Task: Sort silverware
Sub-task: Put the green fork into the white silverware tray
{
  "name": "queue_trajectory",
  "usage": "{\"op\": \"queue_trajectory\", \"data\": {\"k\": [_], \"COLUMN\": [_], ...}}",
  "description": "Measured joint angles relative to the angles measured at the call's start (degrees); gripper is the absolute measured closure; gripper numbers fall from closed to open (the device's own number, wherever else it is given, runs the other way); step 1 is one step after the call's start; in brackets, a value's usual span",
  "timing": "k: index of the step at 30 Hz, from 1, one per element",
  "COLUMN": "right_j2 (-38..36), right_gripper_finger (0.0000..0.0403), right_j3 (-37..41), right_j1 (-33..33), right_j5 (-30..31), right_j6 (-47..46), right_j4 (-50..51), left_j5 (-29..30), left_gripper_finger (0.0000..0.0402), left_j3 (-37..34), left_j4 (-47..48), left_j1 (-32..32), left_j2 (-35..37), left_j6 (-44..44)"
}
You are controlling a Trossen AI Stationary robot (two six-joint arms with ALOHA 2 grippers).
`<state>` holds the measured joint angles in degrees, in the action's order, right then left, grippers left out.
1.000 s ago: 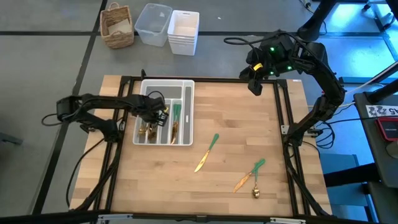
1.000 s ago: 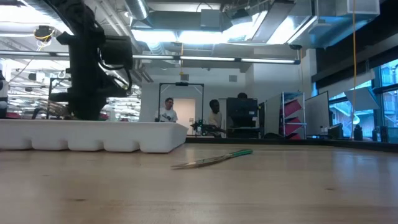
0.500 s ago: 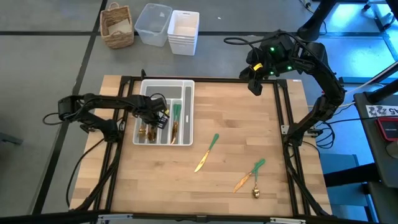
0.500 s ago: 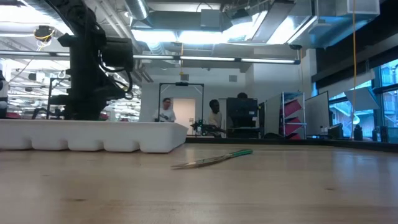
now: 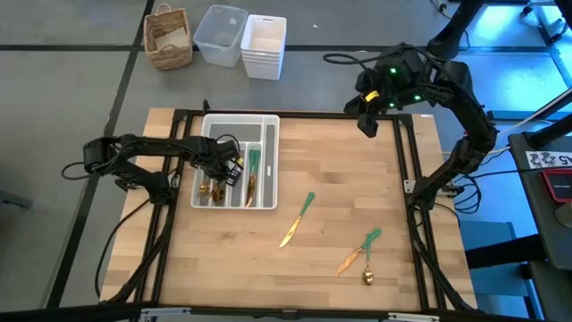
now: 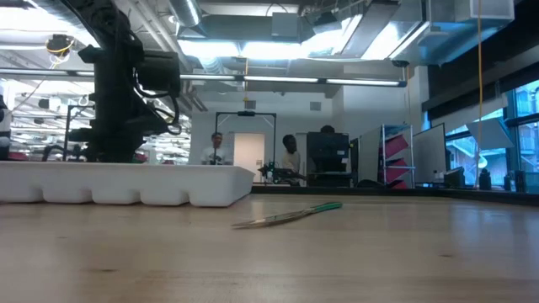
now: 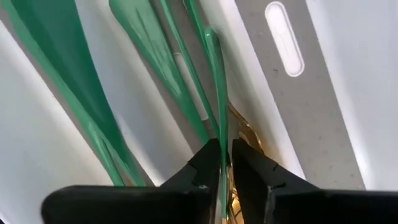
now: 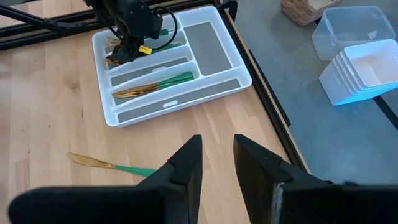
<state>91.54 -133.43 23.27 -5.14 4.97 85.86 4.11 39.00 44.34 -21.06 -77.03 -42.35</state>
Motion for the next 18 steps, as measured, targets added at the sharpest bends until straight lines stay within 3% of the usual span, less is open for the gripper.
{"op": "queue_trajectory", "data": {"k": [8, 18], "right_j2": [-5.09, -6.17], "right_gripper_finger": [0.0308, 0.0308], "right_j3": [-0.02, -0.02], "right_j1": [0.0, -0.01], "right_j5": [0.12, -0.09], "right_j6": [0.2, -0.08], "right_j4": [3.54, 4.22], "left_j5": [-0.89, -3.14], "left_gripper_finger": [0.0395, 0.039], "left_j3": [0.0, 0.0], "left_j4": [0.26, 1.96], "left_j1": [-0.06, -0.04], "left_j2": [0.0, 0.04], "left_j6": [-0.48, 0.47]}}
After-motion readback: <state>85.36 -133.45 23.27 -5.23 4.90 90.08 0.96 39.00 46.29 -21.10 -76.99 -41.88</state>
